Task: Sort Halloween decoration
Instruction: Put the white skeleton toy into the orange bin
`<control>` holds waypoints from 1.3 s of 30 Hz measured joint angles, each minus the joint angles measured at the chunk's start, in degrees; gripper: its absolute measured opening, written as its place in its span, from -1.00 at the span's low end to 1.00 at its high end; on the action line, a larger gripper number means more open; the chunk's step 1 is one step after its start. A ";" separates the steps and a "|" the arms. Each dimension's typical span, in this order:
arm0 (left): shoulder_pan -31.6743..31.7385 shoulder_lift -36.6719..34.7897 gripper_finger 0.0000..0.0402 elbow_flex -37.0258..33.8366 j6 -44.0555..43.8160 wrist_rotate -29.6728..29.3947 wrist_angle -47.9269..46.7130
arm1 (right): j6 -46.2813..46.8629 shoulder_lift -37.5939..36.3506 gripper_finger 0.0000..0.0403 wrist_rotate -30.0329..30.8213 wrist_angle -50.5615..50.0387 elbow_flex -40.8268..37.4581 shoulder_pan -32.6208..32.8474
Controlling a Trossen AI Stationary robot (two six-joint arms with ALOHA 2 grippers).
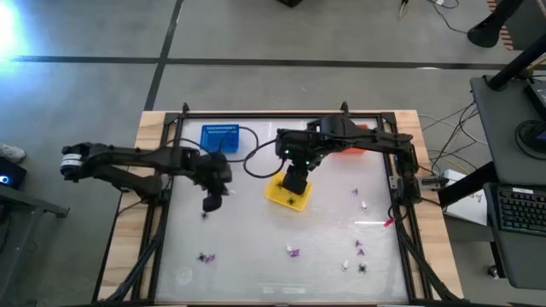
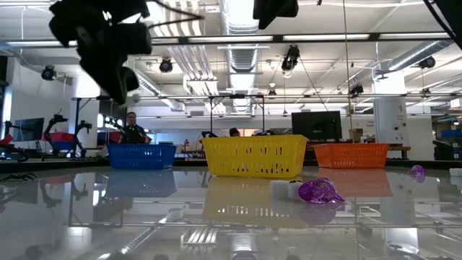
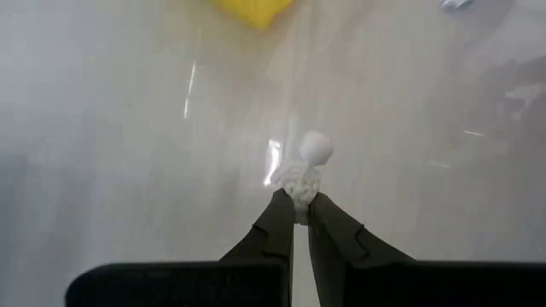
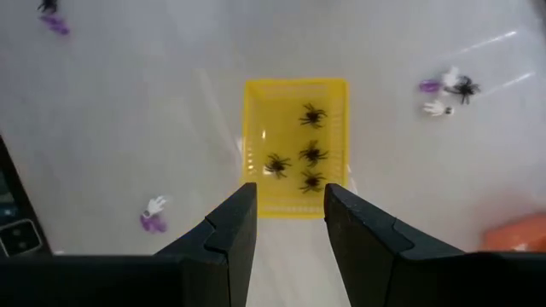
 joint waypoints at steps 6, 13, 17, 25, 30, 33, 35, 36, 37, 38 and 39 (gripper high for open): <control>0.02 2.22 -1.00 6.72 5.80 -0.02 0.19 | 1.15 2.08 -0.33 1.70 3.71 -0.68 2.22; 0.02 5.71 -1.00 11.36 11.01 0.00 0.37 | 1.35 5.33 -0.24 6.25 12.81 -0.78 4.18; 0.02 6.61 -1.00 11.65 13.80 -0.01 1.02 | 1.60 7.25 -0.19 6.21 16.79 -0.78 4.84; 0.02 6.89 -1.00 11.60 17.01 0.00 1.98 | 1.15 11.51 -0.16 6.01 19.75 -0.76 5.90; 0.02 6.82 -1.00 11.56 17.37 0.11 2.36 | 1.10 13.48 -0.16 5.88 22.39 -0.78 5.96; 0.05 6.82 -1.00 11.47 17.47 0.39 2.00 | 0.94 14.17 -0.16 6.32 24.16 -0.78 5.97; 0.09 6.80 -1.00 11.47 17.52 0.41 2.35 | 0.93 14.20 -0.16 6.71 25.48 -0.78 6.09; 0.07 6.78 -1.00 11.47 17.56 0.43 2.42 | 0.92 14.20 -0.16 7.56 25.71 -0.76 6.11; 0.07 6.78 -1.00 11.47 17.54 0.57 2.42 | 0.83 14.20 -0.16 8.71 25.80 -0.76 6.11; 0.12 6.76 -1.00 11.47 17.50 1.06 2.47 | 0.73 14.20 -0.16 9.90 26.08 -0.76 6.12; 0.15 6.76 -1.00 11.46 17.42 1.86 2.73 | 0.75 14.20 -0.16 10.69 26.46 -0.76 6.14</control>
